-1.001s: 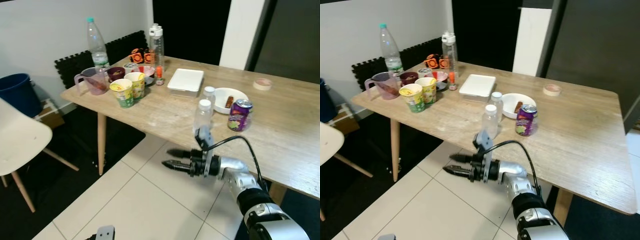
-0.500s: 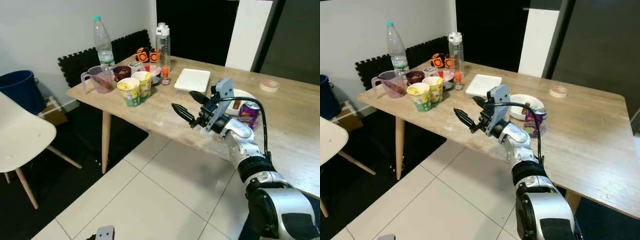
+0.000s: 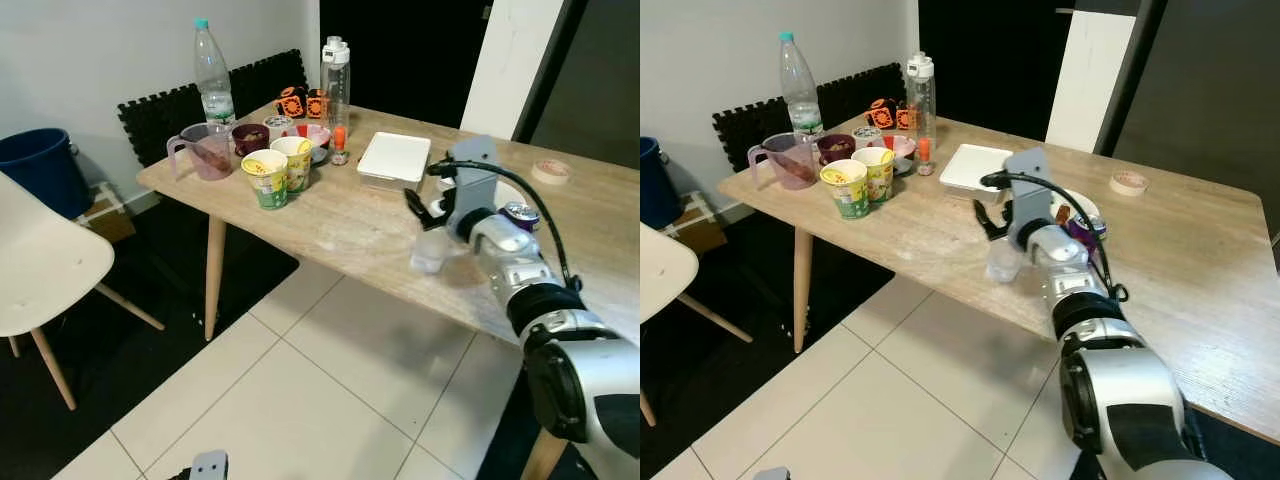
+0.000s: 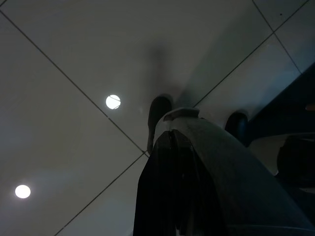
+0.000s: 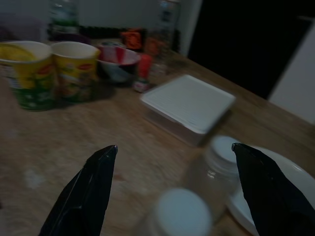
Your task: Restocking fridge
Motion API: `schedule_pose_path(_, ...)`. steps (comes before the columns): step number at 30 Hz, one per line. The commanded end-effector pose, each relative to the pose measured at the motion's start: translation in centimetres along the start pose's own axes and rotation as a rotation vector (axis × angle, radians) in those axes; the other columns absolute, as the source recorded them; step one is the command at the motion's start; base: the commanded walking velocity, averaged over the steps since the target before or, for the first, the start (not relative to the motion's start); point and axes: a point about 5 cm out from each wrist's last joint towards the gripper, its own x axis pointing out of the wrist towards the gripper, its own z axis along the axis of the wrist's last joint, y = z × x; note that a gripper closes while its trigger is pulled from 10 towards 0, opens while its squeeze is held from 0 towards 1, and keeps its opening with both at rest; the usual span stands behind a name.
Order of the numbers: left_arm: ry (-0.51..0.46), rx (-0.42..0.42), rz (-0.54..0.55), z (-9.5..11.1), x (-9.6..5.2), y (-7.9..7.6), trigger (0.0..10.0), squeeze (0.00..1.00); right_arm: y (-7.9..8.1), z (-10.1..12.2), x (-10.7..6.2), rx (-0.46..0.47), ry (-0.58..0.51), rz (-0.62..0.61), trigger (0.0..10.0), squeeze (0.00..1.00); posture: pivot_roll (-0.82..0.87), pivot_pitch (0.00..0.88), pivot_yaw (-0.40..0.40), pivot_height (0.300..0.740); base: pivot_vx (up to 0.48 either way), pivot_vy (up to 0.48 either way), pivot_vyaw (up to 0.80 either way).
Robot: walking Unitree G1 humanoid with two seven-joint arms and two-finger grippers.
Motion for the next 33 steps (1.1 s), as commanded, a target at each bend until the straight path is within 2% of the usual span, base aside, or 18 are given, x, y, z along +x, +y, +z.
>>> schedule_pose_path(1,0.008,-0.018,0.004,-0.6,-0.1,-0.2,10.0,0.00,-0.4,-0.4,-0.1,0.019,0.030,-0.026,10.0,0.00,0.03,0.000,-0.022,0.740,0.000,0.000,0.00)
schedule_pose_path(5,0.001,-0.025,0.004,-0.7,-0.1,-0.4,10.0,0.00,-0.9,-1.5,-0.6,0.066,0.062,-0.056,10.0,0.00,0.05,0.000,-0.036,0.740,0.000,0.000,0.00)
schedule_pose_path(10,0.002,-0.025,0.015,-1.1,-0.2,-0.1,10.0,0.00,-1.0,-1.8,-0.7,0.093,0.067,-0.074,10.0,0.00,0.07,0.000,-0.040,0.740,0.000,0.000,0.00)
schedule_pose_path(15,0.005,-0.031,0.035,-1.7,-0.6,0.7,10.0,0.00,-0.9,-1.9,-0.7,0.095,0.065,-0.068,10.0,0.00,0.09,0.000,-0.038,0.740,0.000,0.000,0.00)
schedule_pose_path(19,0.028,-0.034,0.056,-3.0,-1.3,1.7,10.0,0.00,-0.7,-1.9,-0.6,0.093,0.060,-0.069,10.0,0.00,0.09,0.000,-0.021,0.740,0.000,0.000,0.00)
schedule_pose_path(25,0.044,-0.031,0.066,-4.2,-2.0,2.5,10.0,0.00,-0.8,-2.3,-0.8,0.076,0.079,-0.082,10.0,0.00,0.10,0.000,-0.012,0.740,0.000,0.000,0.00)
schedule_pose_path(33,0.036,-0.014,0.057,-4.2,-2.1,2.8,10.0,0.00,-1.5,-2.6,-1.1,0.103,0.079,-0.112,10.0,0.00,0.09,0.000,0.004,0.740,0.000,0.000,0.00)
